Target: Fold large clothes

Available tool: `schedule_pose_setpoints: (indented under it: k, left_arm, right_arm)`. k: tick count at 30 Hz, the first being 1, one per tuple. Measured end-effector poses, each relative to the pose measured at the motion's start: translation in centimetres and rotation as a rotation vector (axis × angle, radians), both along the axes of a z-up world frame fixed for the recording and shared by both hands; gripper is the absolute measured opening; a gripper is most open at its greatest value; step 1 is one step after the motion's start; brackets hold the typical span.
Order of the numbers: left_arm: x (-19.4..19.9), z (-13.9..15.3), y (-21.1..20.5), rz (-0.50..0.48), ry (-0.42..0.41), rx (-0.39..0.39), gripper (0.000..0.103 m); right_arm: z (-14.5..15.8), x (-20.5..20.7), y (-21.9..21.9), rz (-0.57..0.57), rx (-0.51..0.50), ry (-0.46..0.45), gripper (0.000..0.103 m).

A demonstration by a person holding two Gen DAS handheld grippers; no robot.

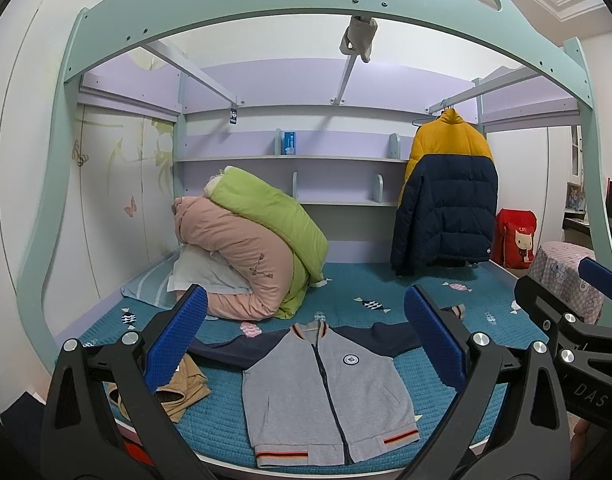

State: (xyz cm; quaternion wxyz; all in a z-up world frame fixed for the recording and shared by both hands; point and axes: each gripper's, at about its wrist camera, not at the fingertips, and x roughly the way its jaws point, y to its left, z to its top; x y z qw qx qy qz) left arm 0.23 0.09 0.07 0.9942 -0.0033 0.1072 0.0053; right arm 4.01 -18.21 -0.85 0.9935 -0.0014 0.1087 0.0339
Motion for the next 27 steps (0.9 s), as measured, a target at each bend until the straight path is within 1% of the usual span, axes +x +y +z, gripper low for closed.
schedule_pose_setpoints:
  k: [27]
  left_arm:
    - [-0.12,-0.07,0.12,-0.001,-0.002,0.001,0.098]
  right_arm:
    - [0.24,-0.17,0.02,0.01,0.004,0.002,0.096]
